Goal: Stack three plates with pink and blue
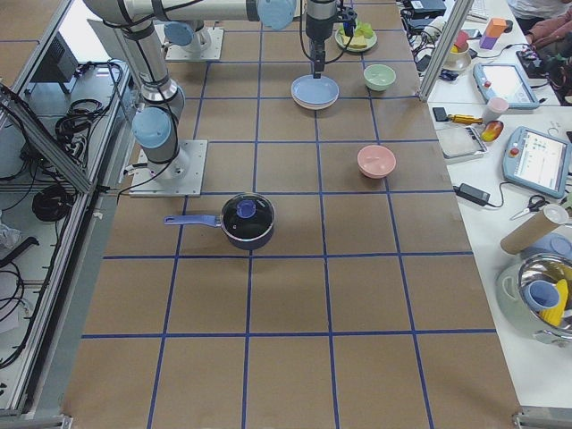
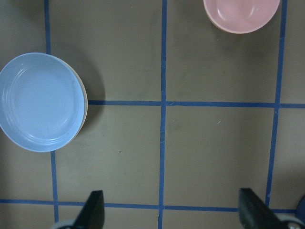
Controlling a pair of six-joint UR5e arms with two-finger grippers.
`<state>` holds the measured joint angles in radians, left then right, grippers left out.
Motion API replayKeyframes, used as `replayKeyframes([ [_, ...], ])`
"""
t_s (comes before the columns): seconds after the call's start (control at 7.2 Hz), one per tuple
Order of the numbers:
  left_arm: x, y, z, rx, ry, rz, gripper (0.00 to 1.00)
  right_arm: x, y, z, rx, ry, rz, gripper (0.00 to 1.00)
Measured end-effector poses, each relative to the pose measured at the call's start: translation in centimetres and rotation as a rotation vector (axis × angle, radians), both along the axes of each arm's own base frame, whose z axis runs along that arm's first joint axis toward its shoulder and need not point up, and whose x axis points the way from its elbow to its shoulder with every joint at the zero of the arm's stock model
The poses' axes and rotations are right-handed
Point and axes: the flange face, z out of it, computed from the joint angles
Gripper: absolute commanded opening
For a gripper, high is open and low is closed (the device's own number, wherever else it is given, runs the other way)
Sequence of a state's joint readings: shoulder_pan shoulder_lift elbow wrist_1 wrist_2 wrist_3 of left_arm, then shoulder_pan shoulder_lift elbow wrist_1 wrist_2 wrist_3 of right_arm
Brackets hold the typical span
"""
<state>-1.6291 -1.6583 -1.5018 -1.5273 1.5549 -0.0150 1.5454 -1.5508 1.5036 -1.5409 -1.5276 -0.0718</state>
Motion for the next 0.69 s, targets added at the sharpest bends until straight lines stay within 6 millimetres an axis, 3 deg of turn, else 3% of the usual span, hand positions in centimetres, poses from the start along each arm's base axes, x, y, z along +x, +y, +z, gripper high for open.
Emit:
replayKeyframes([
  [0.28,0.0,0.01,-0.01,0.0,-0.001,0.0,1.0,1.17,0.63,0.49,-0.006,0.034,0.027,1.0],
  [0.69,0.01,0.01,0.0,0.001,-0.001,0.0,1.0,0.62,0.56,-0.09,-0.004,0.063,0.02,1.0],
])
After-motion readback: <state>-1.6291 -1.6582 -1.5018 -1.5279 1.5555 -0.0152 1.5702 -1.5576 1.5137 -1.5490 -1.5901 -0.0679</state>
